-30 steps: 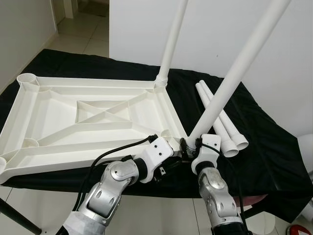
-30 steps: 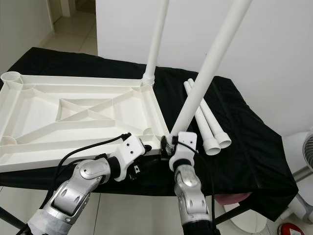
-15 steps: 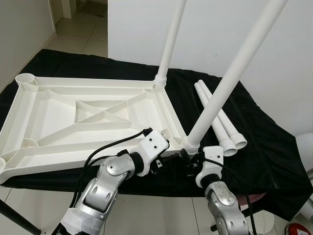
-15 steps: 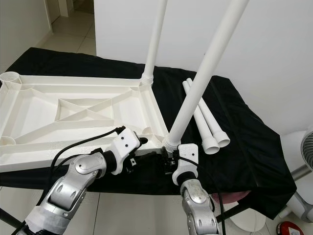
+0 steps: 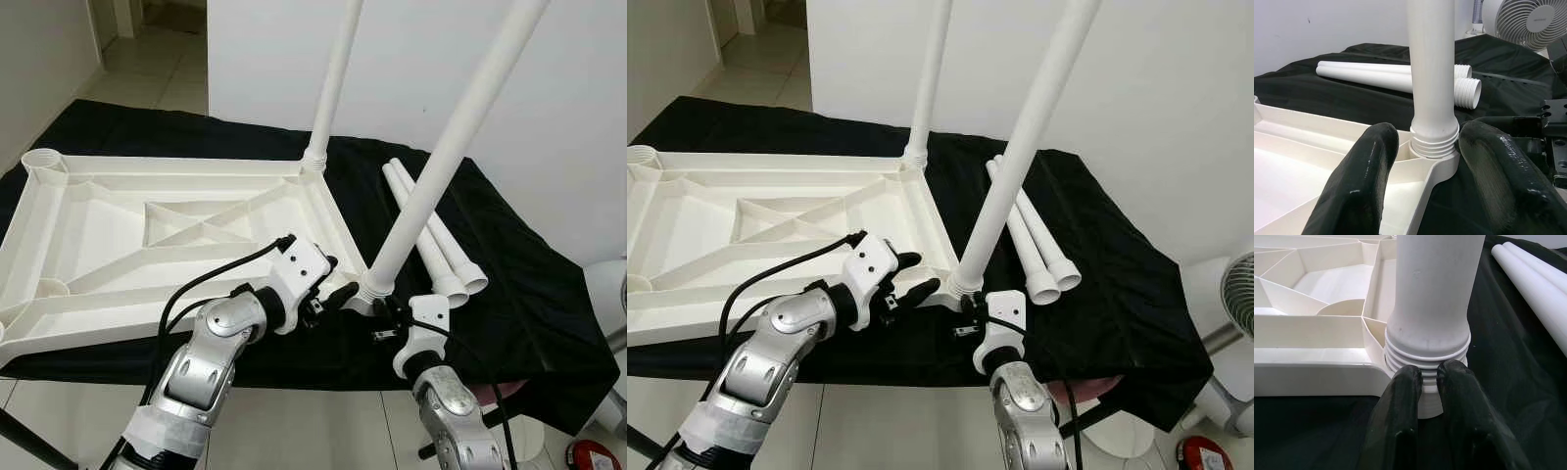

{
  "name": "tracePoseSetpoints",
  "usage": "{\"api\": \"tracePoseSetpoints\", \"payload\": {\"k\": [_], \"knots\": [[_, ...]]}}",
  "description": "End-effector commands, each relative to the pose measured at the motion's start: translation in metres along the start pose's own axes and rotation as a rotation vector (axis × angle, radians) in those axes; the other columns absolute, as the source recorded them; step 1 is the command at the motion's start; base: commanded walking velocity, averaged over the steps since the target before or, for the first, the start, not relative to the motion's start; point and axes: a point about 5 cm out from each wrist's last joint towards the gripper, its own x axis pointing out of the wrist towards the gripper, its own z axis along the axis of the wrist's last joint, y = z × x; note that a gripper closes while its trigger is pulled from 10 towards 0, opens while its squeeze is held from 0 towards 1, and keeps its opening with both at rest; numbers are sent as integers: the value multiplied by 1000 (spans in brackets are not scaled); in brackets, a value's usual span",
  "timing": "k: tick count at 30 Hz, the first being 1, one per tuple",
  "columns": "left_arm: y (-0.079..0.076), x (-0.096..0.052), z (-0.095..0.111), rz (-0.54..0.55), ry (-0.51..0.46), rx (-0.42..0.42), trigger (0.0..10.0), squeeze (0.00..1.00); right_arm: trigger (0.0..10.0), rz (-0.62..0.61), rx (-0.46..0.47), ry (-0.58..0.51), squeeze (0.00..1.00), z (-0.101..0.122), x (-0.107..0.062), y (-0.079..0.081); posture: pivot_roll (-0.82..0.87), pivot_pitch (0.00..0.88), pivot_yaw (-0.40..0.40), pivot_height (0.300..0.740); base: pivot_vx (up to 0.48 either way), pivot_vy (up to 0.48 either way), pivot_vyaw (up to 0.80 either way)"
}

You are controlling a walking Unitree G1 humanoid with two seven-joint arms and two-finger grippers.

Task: Building children table

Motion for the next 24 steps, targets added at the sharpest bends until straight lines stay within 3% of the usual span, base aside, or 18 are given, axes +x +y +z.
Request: {"api": "tracePoseSetpoints", "payload": {"k": [1, 8, 13, 15, 17, 18, 24], "knots": [[3, 4, 4, 90, -26, -2, 10000, 0, 10000, 16, -1, 11, 0, 0, 5, 1, 23, 0, -168, 740, 0, 0, 0], [4, 6, 4, 90, -30, -2, 10000, 0, 10000, -9, -2, 14, 0, 0, 14, -5, 27, 0, -170, 740, 0, 0, 0], [4, 6, 4, 89, -30, 0, 10000, 0, 10000, -102, -7, -9, 0, 9, 37, -31, 31, 0, -169, 740, 0, 0, 0], [4, 6, 4, 89, -30, 0, 10000, 0, 10000, -102, -7, -9, 0, 9, 37, -31, 31, 0, -169, 740, 0, 0, 0], [4, 7, 3, 91, -16, -3, 10000, 0, 10000, -147, -16, -26, 0, 16, 47, -46, 35, 0, -165, 740, 0, 0, 0], [4, 7, 3, 91, -16, -3, 10000, 0, 10000, -147, -16, -26, 0, 16, 47, -46, 35, 0, -165, 740, 0, 0, 0], [5, 12, -13, 135, 92, -8, 10000, 0, 10000, -207, -31, -51, 0, 27, 59, -66, 40, 0, -165, 740, 0, 0, 0]]}}
